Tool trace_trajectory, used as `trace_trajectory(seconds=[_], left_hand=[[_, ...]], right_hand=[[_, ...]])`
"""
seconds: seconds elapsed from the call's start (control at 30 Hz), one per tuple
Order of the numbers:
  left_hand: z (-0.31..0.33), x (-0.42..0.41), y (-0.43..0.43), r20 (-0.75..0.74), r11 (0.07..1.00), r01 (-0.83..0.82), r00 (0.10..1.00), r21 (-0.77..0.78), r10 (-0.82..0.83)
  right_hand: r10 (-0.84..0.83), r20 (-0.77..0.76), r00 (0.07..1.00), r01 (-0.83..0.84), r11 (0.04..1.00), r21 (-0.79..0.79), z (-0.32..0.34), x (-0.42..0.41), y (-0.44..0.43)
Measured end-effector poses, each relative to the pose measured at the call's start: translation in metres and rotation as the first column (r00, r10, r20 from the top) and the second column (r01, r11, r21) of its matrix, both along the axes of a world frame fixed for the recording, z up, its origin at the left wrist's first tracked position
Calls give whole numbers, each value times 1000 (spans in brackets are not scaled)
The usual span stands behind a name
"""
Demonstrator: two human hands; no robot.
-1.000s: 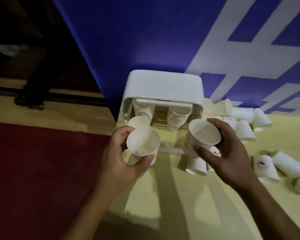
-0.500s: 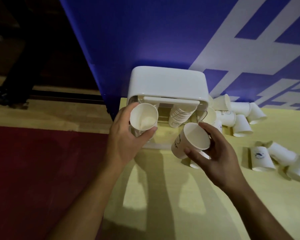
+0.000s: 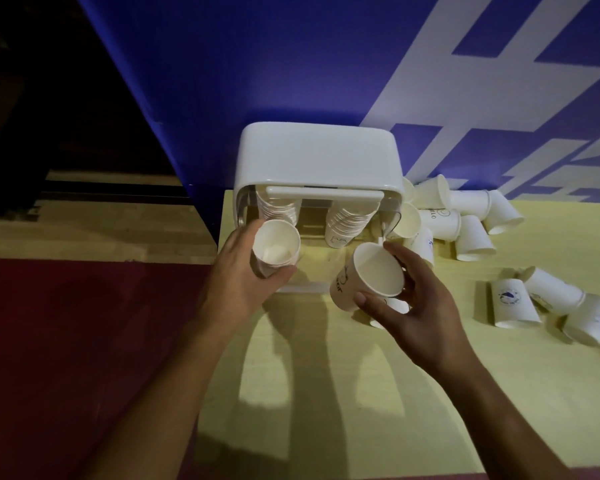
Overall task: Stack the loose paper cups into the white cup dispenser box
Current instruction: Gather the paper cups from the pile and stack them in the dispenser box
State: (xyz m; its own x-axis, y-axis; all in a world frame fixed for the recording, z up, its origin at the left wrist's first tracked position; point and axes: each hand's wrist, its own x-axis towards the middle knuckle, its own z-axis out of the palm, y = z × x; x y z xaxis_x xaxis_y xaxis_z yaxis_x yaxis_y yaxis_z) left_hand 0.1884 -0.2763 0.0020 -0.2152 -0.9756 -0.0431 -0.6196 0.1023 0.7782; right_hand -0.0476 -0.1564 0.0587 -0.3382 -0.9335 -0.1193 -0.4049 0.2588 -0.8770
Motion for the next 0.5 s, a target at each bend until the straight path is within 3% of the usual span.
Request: trace_trajectory(seconds=[0.23,0.43,0.5], left_hand=[[-9,-6,1,-50,996,-85,995,42,87],[-4,-1,4,-79,992,-50,995,116,60],[1,8,9,-154,993,-46,986,111,63]], right_hand=[[-12,-15,1000,12,1000,-16,-7,5,-6],[11,16,1000,-8,984,-176,10,29,-36],[31,2,1000,-30,975,-218,11,40,-52]])
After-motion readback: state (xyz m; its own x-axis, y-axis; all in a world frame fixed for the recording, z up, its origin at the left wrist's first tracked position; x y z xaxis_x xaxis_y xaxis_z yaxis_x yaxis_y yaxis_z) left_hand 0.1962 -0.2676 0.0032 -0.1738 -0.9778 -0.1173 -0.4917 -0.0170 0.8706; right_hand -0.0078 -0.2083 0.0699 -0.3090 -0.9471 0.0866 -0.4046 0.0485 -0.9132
